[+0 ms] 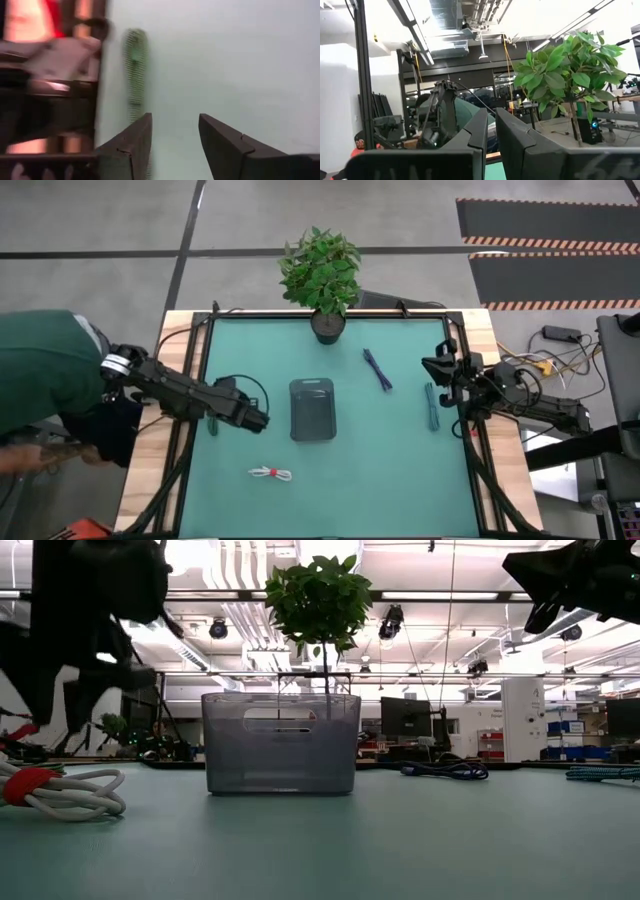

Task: Pick and place USB-C Cables
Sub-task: Put the green charger cable into the black bin

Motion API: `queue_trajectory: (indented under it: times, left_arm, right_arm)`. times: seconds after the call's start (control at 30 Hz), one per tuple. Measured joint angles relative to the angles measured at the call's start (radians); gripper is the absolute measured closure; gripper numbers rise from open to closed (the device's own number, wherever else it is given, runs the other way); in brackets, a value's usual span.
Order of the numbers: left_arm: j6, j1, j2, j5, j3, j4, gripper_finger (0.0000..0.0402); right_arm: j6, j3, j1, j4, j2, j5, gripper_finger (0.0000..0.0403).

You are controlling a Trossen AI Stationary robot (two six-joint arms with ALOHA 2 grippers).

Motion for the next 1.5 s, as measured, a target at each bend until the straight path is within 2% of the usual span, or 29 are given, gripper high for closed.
queue_trajectory:
  times: [0.1, 0.17, 0.43, 0.6, 0.77, 1.0, 1.2, 1.23, 1.5]
  left_arm:
    - [-0.028, 0.01, 0.017, 0.014, 0.015, -0.108, 0.0263]
    - [-0.049, 0.014, 0.019, 0.017, -0.008, -0.114, 0.0264]
    - [-0.086, 0.043, 0.022, 0.023, -0.153, -0.004, 0.0265]
    - [-0.077, 0.056, 0.039, -0.003, -0.142, 0.017, 0.0265]
    - [-0.04, 0.056, 0.079, 0.062, -0.151, 0.032, 0.0265]
    - [-0.042, 0.063, 0.171, 0.068, -0.147, 0.044, 0.0265]
    - [-0.053, 0.069, 0.242, 0.068, -0.144, 0.103, 0.0265]
    - [-0.069, 0.07, 0.247, 0.079, -0.145, 0.149, 0.0265]
    - [-0.066, 0.069, 0.227, 0.079, -0.182, 0.191, 0.0265]
  right_arm:
    - [0.007, 0.0, 0.0, 0.0, 0.0, 0.0, 0.0376]
    - [0.007, 0.0, 0.0, 0.0, 0.0, 0.0, 0.0376]
    - [-0.015, 0.0, 0.0, 0.001, 0.0, 0.0, 0.0376]
    - [-0.033, 0.0, 0.0, 0.004, -0.001, 0.0, 0.0376]
    - [-0.034, 0.0, 0.0, 0.004, -0.001, 0.0, 0.0376]
    - [-0.065, 0.0, 0.0, 0.006, -0.001, 0.001, 0.0376]
    - [-0.027, 0.0, 0.0, 0.005, -0.002, -0.002, 0.0376]
    - [-0.027, 0.0, 0.0, 0.005, -0.002, -0.002, 0.0376]
    - [-0.036, 0.0, 0.0, 0.011, -0.002, -0.002, 0.0376]
